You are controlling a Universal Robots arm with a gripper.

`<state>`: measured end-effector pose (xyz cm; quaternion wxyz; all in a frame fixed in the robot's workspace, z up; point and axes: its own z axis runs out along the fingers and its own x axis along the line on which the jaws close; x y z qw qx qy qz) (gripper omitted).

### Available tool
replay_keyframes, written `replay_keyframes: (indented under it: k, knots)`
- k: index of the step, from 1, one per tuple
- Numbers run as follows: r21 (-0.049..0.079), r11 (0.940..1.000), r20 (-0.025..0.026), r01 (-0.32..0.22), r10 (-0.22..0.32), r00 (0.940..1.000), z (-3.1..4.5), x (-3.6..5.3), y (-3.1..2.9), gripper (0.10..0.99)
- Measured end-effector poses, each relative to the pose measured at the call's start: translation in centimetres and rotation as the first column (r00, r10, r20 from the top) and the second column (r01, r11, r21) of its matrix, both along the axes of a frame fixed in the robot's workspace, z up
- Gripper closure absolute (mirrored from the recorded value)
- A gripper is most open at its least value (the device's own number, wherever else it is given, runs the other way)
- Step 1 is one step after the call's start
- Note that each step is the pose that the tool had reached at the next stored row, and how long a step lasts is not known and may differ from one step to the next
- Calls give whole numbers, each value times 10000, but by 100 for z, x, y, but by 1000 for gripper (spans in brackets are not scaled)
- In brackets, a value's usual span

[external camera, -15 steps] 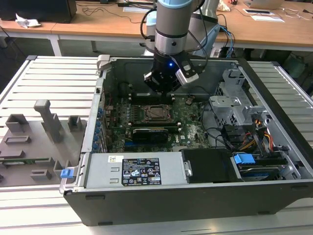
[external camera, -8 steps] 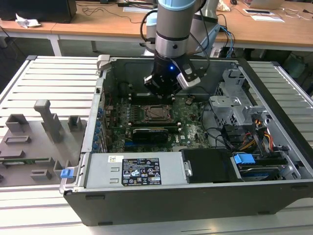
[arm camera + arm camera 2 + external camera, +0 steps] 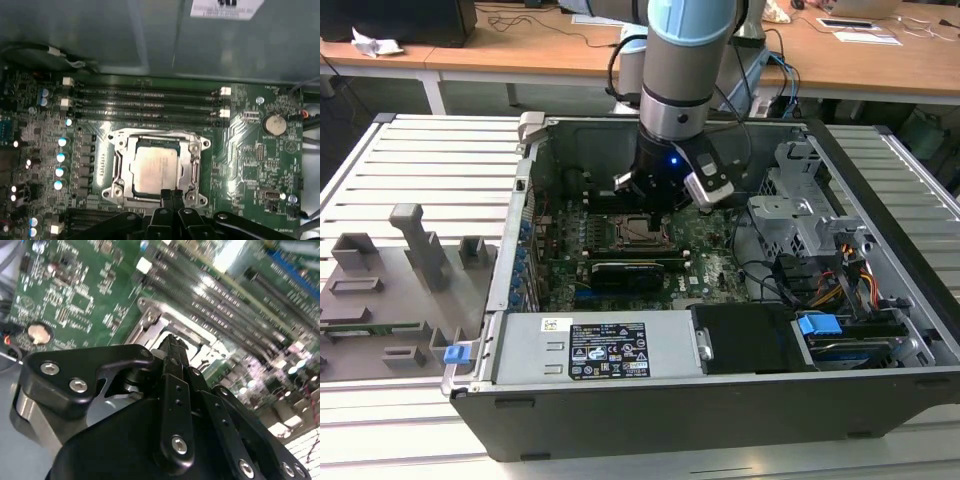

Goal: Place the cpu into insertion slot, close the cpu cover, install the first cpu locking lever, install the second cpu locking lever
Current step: 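Install the second cpu locking lever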

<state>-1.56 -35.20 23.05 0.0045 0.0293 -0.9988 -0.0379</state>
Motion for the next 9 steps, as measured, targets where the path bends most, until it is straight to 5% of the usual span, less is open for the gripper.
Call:
replay_keyframes:
  k: [6, 9]
  knots:
    - [44, 10000, 1, -6, 6, 10000, -11, -4, -147, 980]
    - [68, 10000, 0, -11, 11, 10000, -16, -148, -179, 980]
